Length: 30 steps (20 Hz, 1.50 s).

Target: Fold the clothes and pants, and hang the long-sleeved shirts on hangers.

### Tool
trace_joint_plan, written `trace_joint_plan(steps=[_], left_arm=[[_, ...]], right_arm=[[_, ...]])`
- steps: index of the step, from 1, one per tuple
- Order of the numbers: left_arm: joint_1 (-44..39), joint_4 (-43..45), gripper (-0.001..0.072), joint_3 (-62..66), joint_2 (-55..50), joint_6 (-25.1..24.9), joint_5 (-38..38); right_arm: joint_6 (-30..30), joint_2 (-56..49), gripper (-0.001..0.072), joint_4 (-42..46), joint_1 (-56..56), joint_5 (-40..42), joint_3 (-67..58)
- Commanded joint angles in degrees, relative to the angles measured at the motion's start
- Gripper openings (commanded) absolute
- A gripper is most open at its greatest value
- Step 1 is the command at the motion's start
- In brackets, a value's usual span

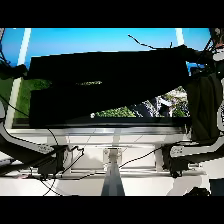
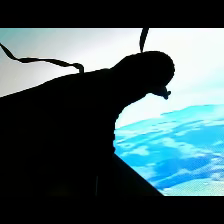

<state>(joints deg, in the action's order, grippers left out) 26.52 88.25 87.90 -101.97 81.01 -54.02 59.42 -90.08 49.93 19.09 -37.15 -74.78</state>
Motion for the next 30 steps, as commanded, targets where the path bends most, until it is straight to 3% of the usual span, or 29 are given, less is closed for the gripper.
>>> trace_joint_plan(steps=[1, 2, 3, 4, 5, 6, 10, 11, 13, 14, 15, 16, 19, 21, 25, 26, 27, 28, 30], left_arm=[[0.1, 1.2, 0.0013, -2.0, -1.1, 2.2, 2.9], [0.1, 1.2, 0.0014, -2.0, -1.0, 4.2, 3.8], [0.1, 1.2, 0.0042, -2.0, -0.9, 5.2, 4.2], [0.1, 1.2, 0.0267, -1.9, -0.5, 5.2, 3.9], [-0.1, 1.2, 0.0572, -1.9, 0.1, 5.2, 3.7], [-0.2, 1.1, 0.0604, -1.7, 1.0, 5.1, 3.7], [-1.4, 1.1, 0.0595, -1.6, 8.9, 5.1, 2.7], [-1.7, 1.1, 0.0589, -1.6, 11.4, 5.1, 1.9], [-2.3, 1.1, 0.0372, -1.6, 16.2, 4.4, -1.0], [-2.6, 1.1, 0.0144, -1.6, 18.8, 4.2, -2.5], [-2.6, 1.1, 0.0021, -1.6, 21.1, 3.4, -3.5], [-2.9, 1.1, 0.0015, -1.6, 23.5, 2.6, -4.0], [-3.1, 1.1, 0.0014, -1.7, 28.9, 2.1, -5.7], [-3.1, 1.1, 0.0013, -1.9, 30.6, -1.0, -8.6], [-3.0, -6.8, 0.0012, -7.0, 31.2, -7.0, -10.8], [-3.0, -10.1, 0.0012, -9.0, 31.1, -8.3, -10.7], [-3.0, -12.4, 0.0013, -11.0, 31.1, -9.1, -10.7], [-3.0, -13.5, 0.0014, -12.7, 31.1, -9.1, -10.7], [-2.9, -13.5, 0.0051, -15.5, 30.8, -9.1, -10.6]], right_arm=[[0.1, -1.1, 0.0023, 1.5, -0.6, 1.2, 0.0], [0.1, -1.1, 0.0023, 1.5, -0.6, 1.6, 0.0], [0.1, -1.0, 0.0102, 1.5, -0.6, 1.7, 0.0], [0.1, -0.9, 0.0448, 1.6, -0.6, 1.7, 0.0], [0.1, -0.8, 0.0687, 1.6, -0.6, 1.6, -0.2], [0.1, -0.5, 0.0691, 1.6, -0.6, 0.3, -0.6], [0.6, 2.8, 0.0678, 3.8, -0.6, -8.5, -3.3], [2.6, 4.0, 0.0576, 5.7, -0.6, -11.7, -3.9], [8.8, 7.0, 0.0277, 11.1, -0.2, -17.3, -4.3], [13.0, 8.5, 0.0201, 13.1, 0.3, -19.7, -4.2], [14.4, 9.9, 0.0082, 13.7, 0.6, -22.0, -4.0], [14.5, 11.3, 0.0022, 14.7, 1.0, -24.6, -4.1], [16.9, 15.3, 0.0022, 17.1, 1.1, -30.6, -1.4], [21.9, 20.2, 0.0022, 18.1, 1.1, -30.6, 7.1], [33.4, 31.4, 0.003, 17.9, 0.9, -17.0, 27.1], [37.8, 32.5, 0.0169, 17.9, 0.9, -13.6, 30.6], [41.6, 32.4, 0.0472, 17.9, 0.9, -11.1, 33.0], [43.7, 31.8, 0.0621, 17.9, 0.9, -8.8, 34.6], [44.8, 30.0, 0.0624, 17.8, 0.9, -3.2, 36.0]])
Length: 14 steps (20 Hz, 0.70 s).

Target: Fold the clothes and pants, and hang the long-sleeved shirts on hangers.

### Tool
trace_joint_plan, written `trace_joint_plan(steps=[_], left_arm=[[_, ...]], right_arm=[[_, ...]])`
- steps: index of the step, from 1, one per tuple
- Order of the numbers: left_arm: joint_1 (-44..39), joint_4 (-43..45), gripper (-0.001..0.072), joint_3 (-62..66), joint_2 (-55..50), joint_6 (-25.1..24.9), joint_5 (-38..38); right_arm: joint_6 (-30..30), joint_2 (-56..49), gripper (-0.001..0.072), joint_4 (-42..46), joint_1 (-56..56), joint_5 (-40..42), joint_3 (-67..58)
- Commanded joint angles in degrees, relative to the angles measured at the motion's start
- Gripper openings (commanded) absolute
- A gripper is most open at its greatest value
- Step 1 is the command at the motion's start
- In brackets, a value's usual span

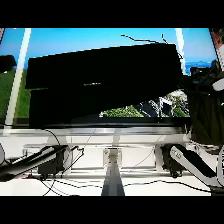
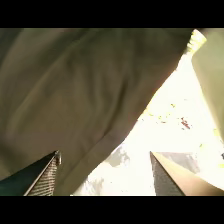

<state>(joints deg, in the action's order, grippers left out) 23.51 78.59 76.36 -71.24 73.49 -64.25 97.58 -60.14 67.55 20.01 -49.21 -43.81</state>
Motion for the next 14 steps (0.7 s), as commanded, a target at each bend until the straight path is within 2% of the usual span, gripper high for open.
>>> trace_joint_plan(steps=[1, 3, 4, 7, 9, 11, 14], left_arm=[[0.3, -3.7, 0.0153, -4.8, -0.1, -1.6, -0.3], [1.3, -3.7, 0.0399, -5.3, -0.1, -1.5, -0.4], [2.1, -3.7, 0.0444, -5.3, 0.0, -1.5, -0.7], [5.2, -3.6, 0.0435, -6.1, -0.1, -1.5, -3.3], [8.5, -2.5, 0.0376, -8.5, -0.1, 1.2, -5.0], [12.3, -0.6, 0.0375, -12.0, -0.1, 3.7, -6.4], [18.6, -0.4, 0.0378, -17.5, -0.1, 4.5, -12.4]], right_arm=[[6.6, -1.1, 0.0624, 0.1, 0.0, 11.4, 5.1], [10.6, -4.2, 0.0623, -0.4, -0.1, 16.2, 5.1], [13.0, -5.9, 0.0622, -1.1, -0.1, 17.9, 5.1], [14.9, -11.3, 0.0619, -1.7, -0.1, 25.2, 5.0], [14.9, -14.0, 0.0607, -1.7, -0.1, 30.0, 4.5], [14.8, -16.0, 0.0507, -1.5, -0.1, 32.7, 3.9], [13.8, -17.1, 0.0481, -1.5, -0.1, 35.7, 3.8]])
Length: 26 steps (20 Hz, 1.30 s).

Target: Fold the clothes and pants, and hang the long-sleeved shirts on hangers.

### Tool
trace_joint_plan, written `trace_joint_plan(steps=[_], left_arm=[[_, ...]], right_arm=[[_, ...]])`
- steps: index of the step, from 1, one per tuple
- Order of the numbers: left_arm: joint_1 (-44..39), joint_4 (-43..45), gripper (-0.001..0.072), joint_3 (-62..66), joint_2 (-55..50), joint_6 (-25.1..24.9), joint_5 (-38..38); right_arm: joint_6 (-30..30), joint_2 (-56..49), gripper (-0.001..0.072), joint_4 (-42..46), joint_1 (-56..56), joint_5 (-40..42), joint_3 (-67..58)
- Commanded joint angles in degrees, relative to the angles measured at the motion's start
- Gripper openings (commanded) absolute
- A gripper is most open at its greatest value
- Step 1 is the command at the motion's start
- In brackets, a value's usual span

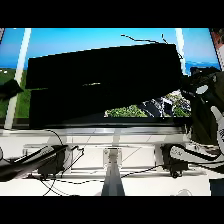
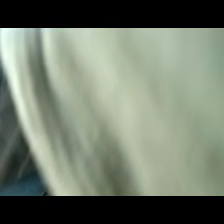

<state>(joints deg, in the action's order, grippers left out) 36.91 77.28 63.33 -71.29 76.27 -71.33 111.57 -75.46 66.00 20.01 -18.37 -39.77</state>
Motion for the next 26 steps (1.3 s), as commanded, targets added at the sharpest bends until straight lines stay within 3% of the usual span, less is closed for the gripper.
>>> trace_joint_plan(steps=[1, 2, 7, 9, 12, 15, 22, 23, 25, 26], left_arm=[[6.9, 0.8, 0.0379, -6.5, 0.0, 1.7, -6.4], [8.6, 0.7, 0.038, -8.7, 0.0, 1.7, -7.3], [13.6, 0.7, 0.0381, -17.9, 1.0, -0.7, -7.8], [14.6, 0.6, 0.0381, -20.3, 3.3, -1.1, -6.4], [16.1, 0.5, 0.0379, -24.0, 8.5, -0.4, -3.7], [17.4, 0.7, 0.0379, -29.7, 10.6, 0.0, -1.7], [17.5, -1.4, 0.0369, -32.2, 10.6, 2.8, 14.2], [17.4, -2.8, 0.0329, -32.2, 10.4, 2.8, 17.5], [17.2, -5.7, 0.0147, -32.2, 8.9, 2.8, 22.3], [17.0, -6.1, 0.0101, -32.2, 7.6, 2.8, 22.5]], right_arm=[[-0.2, -1.8, 0.048, 0.0, -0.1, 4.9, -0.2], [-0.2, -1.8, 0.0432, 0.1, -0.1, 4.9, -0.2], [-0.2, -1.4, 0.0023, 0.1, -0.1, 4.0, -0.2], [-0.7, -1.1, 0.0022, 0.5, -0.1, 3.9, -0.6], [-7.1, -1.1, 0.0022, 1.0, -1.3, 1.9, -2.8], [-7.8, -1.1, 0.0022, 1.2, -3.8, 1.7, -4.1], [-9.6, -1.1, 0.0022, 1.9, -6.7, -0.3, -4.6], [-11.2, -1.0, 0.0022, 1.9, -6.7, -1.5, -4.8], [-14.8, -0.7, 0.0022, 2.0, -7.0, -5.0, -5.6], [-16.1, -0.3, 0.0022, 2.1, -7.0, -6.8, -6.2]])
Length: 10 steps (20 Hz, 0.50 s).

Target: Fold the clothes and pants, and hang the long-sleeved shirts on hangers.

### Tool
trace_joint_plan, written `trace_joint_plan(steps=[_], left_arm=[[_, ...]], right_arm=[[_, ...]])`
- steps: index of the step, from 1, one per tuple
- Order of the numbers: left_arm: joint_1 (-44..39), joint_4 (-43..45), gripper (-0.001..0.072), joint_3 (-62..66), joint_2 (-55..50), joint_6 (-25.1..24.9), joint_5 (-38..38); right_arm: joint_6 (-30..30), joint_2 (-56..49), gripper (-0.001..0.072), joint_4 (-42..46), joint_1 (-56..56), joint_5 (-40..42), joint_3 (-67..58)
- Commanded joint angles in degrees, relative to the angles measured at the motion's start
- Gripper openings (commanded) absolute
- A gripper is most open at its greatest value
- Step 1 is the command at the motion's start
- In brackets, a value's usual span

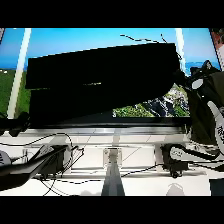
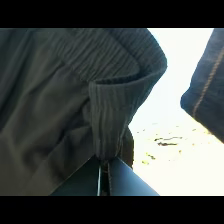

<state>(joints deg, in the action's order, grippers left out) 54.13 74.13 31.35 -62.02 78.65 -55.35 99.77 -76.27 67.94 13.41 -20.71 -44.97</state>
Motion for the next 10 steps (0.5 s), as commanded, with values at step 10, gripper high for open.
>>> trace_joint_plan(steps=[10], left_arm=[[-1.5, -4.4, 0.0013, 10.3, -4.9, 0.2, 3.2]], right_arm=[[-8.2, 13.6, 0.0021, 5.9, -0.3, -10.9, -4.1]])
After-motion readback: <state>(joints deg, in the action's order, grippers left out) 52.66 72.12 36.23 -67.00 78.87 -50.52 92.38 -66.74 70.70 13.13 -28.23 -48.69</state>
